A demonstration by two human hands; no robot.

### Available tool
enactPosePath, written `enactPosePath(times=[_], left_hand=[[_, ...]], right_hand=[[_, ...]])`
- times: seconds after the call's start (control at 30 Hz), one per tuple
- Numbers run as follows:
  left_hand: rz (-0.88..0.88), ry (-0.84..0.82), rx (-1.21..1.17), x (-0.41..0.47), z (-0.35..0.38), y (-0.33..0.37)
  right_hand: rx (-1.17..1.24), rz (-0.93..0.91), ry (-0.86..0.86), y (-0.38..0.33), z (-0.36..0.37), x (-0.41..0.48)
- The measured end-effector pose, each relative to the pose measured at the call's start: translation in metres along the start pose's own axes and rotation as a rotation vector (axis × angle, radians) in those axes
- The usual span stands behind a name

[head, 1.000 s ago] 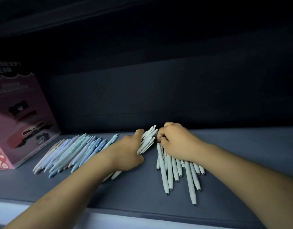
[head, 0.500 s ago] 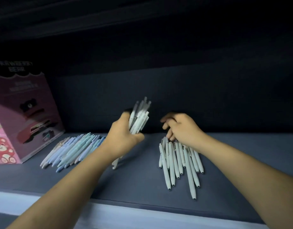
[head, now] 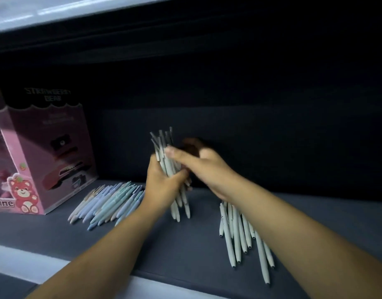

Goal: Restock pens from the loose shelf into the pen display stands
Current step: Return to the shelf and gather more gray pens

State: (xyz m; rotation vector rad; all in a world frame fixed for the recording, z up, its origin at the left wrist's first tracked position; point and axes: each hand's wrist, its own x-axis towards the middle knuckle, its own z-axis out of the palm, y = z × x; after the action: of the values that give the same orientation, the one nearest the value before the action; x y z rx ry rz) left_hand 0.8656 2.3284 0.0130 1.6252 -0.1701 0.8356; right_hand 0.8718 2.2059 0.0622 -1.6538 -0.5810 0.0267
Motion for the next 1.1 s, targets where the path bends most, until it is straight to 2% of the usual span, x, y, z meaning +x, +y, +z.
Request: enactPosePath(times=[0.1, 0.23, 0.57, 0.67, 0.73, 0.9, 1.1], left_hand=[[0.062, 0.007, -0.034, -0.004, 0.006, 0.002], [0.054, -0.016, -0.012, -0.009, 0.011, 0.004], [0.078, -0.232, -0.004, -0.019, 0.004, -0.011], [0.03, -0.306, -0.037, -0.021, 0.006, -0.011], [-0.068, -0.367, -0.041, -0.022, 0.006, -0.013], [-0.265, -0.39, 0.073, -0.023, 0.007, -0.02], [-0.267, -0.499, 0.07, -0.023, 0.01, -0.024]], right_hand=[[0.042, -0.051, -0.054, 0.018, 0.014, -0.001], [-0.001, -0.097, -0.011, 0.025, 0.014, -0.001], [0.172, 0.051, -0.007, 0.032, 0.01, -0.01], [0.194, 0.074, 0.026, 0.036, 0.009, -0.012], [0.209, 0.108, 0.08, 0.038, 0.008, -0.011], [0.119, 0.09, 0.227, 0.039, 0.001, -0.006], [0.036, 0.061, 0.283, 0.041, 0.005, -0.004]])
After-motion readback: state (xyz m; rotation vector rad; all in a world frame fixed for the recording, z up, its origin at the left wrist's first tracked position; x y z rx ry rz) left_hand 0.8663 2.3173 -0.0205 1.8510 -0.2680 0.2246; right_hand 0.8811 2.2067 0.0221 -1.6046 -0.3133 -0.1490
